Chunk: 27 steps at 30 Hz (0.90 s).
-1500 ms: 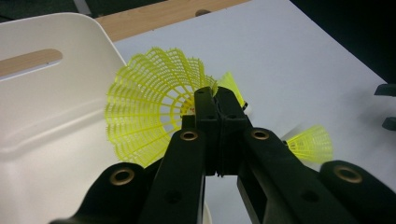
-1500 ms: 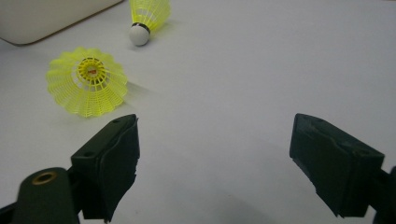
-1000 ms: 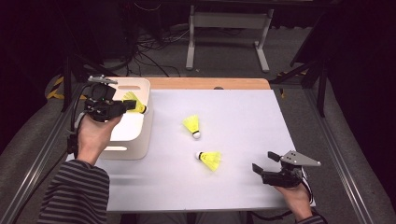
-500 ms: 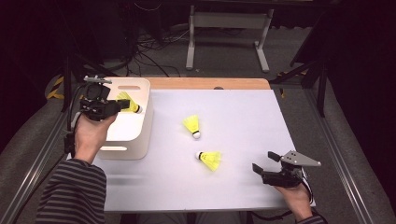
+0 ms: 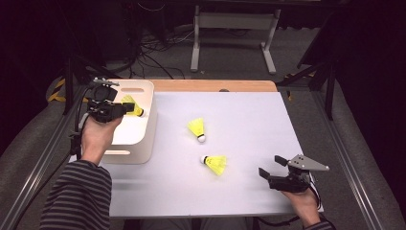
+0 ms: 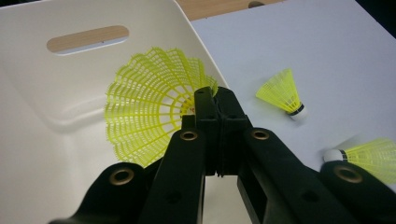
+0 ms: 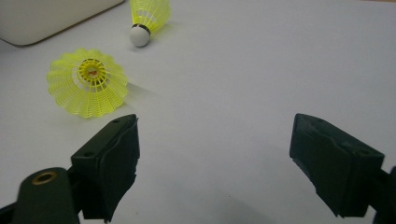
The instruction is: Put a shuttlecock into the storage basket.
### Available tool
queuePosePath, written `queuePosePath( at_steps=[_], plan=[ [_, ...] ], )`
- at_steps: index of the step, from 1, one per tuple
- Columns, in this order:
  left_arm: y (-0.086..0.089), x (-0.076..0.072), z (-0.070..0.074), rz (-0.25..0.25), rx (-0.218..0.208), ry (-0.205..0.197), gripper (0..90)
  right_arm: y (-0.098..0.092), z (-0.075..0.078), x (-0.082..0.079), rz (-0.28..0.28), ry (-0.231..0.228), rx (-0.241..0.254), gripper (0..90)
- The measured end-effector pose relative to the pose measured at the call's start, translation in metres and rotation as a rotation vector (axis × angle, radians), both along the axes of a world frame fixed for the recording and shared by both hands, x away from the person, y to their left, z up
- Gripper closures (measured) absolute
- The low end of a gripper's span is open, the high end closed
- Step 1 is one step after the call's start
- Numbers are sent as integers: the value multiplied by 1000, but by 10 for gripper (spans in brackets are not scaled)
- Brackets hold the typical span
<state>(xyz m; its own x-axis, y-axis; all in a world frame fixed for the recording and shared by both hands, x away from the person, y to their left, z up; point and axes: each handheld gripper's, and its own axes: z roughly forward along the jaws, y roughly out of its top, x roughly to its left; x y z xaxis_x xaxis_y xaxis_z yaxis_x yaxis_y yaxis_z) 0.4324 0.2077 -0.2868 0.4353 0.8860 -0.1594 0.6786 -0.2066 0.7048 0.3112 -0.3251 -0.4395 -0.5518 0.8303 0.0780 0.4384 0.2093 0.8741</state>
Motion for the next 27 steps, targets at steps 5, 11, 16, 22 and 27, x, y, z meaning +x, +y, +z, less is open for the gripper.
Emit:
queuePosePath(
  at_steps=[5, 11, 16, 22, 27],
  plan=[
    [-3, 4, -3, 0, 3, 12, 897, 0, 0, 0, -1, 0, 0, 165],
    [-5, 9, -6, 6, 14, 23, 895, 0, 0, 0, 0, 0, 0, 165],
    [-6, 13, -10, 8, 13, 37, 895, 0, 0, 0, 0, -3, 0, 165],
    [-5, 17, -15, 18, 16, 54, 895, 0, 0, 0, 3, -2, -1, 165],
    [-4, 21, -17, 24, 17, 69, 894, 0, 0, 0, 2, -3, -2, 165]
  ],
)
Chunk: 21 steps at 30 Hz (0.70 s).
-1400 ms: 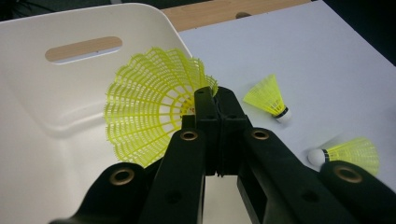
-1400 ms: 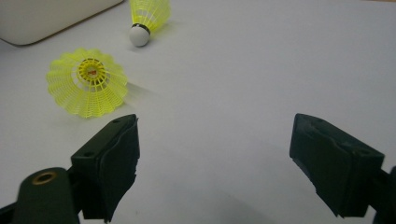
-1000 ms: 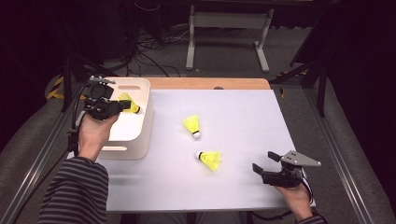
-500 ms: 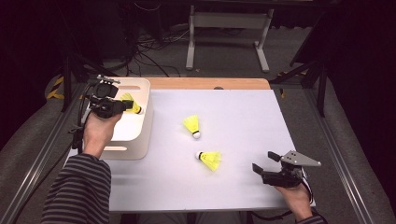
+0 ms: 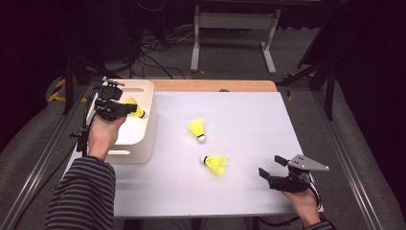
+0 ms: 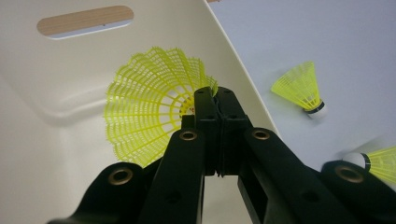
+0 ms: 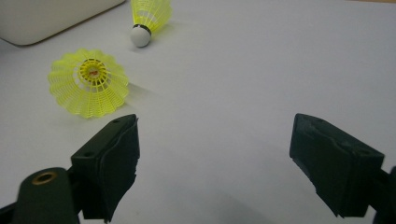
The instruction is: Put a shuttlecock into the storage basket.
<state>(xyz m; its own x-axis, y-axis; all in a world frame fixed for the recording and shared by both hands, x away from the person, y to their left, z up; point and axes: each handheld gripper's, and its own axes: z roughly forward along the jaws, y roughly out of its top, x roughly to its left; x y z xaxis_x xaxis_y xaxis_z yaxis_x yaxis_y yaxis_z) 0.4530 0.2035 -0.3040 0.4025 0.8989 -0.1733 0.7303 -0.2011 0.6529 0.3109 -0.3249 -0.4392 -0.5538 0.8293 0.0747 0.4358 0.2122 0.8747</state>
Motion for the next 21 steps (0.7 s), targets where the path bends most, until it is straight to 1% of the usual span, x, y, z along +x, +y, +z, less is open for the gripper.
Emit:
queuePosePath(
  at_steps=[5, 7, 12, 17, 21],
  plan=[
    [0, 4, -4, 7, 11, 13, 893, 0, 0, 0, -1, -1, 0, 165],
    [-1, 5, -5, 5, 9, 23, 893, 0, 0, 0, 0, -1, 2, 165],
    [-2, 7, -9, 4, 2, 31, 892, 0, 0, 0, -2, 0, 2, 165],
    [-4, 7, -11, 1, 10, 39, 892, 0, 0, 0, 0, 0, -3, 165],
    [-6, 8, -12, -3, 10, 45, 891, 0, 0, 0, -2, -2, 4, 165]
  ],
)
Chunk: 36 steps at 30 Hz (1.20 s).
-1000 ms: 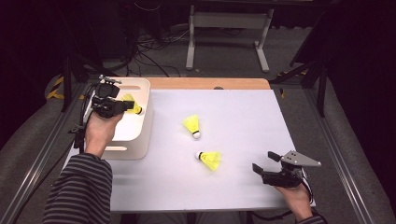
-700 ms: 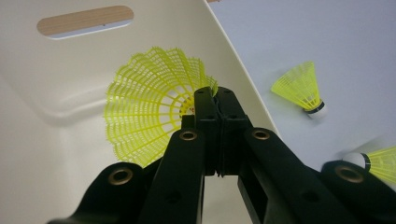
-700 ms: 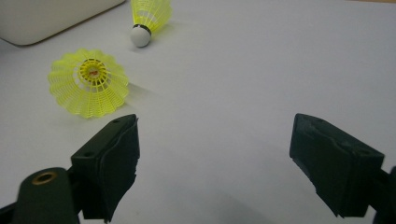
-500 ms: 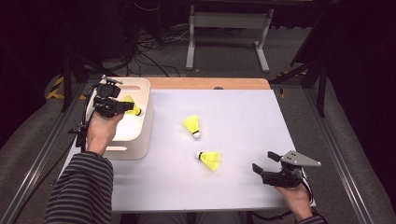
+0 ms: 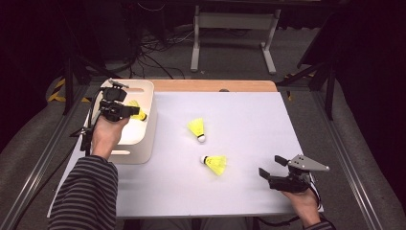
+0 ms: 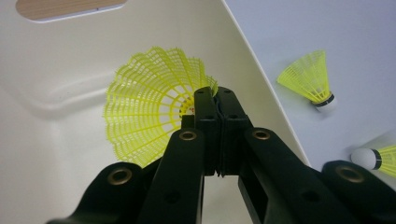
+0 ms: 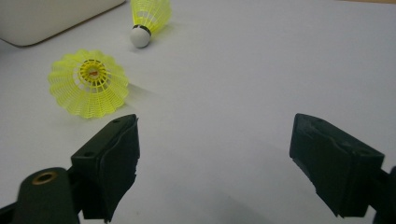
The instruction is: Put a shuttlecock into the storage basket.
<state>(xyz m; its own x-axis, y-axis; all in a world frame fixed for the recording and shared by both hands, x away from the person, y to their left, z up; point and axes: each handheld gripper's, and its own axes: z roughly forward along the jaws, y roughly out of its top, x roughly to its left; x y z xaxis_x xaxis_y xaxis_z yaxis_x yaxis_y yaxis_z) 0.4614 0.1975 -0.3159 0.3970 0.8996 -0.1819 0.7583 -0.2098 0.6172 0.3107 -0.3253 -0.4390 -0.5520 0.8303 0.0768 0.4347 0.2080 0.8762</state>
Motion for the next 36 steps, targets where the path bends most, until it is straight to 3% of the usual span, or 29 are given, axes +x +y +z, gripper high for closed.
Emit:
queuePosePath(
  at_steps=[10, 16, 24, 36],
  plan=[
    [0, 2, -2, -7, 1, 13, 866, 0, 0, 0, 2, 0, -3, 165],
    [2, 1, -1, -3, 1, 18, 745, 0, 0, 0, 0, 0, -3, 165],
    [4, -4, 3, 6, -4, -12, 600, 1, 0, 0, 3, -2, -2, 165],
    [-1, -17, 11, -5, 16, -64, 467, 0, 0, 0, 2, 0, -3, 165]
  ],
)
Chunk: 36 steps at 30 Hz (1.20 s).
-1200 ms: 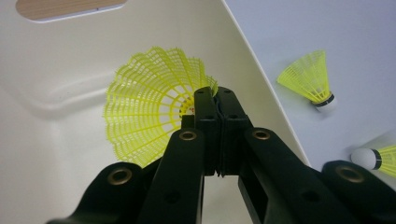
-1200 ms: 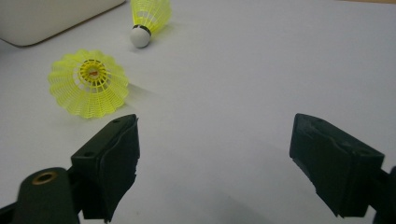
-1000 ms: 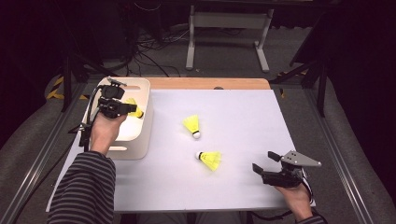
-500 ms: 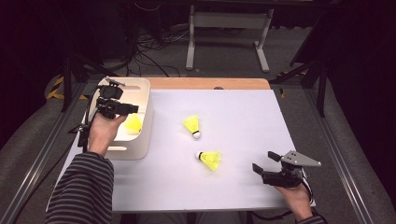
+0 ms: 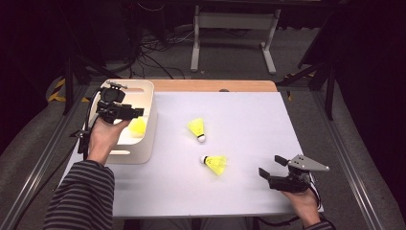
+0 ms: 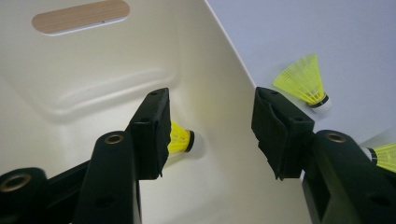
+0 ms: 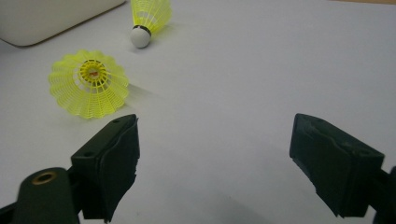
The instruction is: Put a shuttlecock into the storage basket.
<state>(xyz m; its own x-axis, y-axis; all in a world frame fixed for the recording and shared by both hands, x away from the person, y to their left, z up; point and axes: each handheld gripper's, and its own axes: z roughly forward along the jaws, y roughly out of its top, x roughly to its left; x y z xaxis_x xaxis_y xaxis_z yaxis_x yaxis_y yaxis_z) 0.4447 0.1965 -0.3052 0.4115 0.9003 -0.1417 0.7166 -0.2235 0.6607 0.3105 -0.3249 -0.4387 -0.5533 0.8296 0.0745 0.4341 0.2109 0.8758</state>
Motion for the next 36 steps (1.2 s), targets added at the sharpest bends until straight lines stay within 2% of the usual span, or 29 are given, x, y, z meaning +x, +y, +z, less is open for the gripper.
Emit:
queuePosePath(
  at_steps=[11, 36],
  plan=[
    [-4, -10, 4, -29, -4, -25, 398, 0, 0, 0, -1, -2, 2, 165],
    [-9, -32, 7, -88, -25, -63, 372, 0, 0, 0, -2, -3, 6, 165]
  ],
)
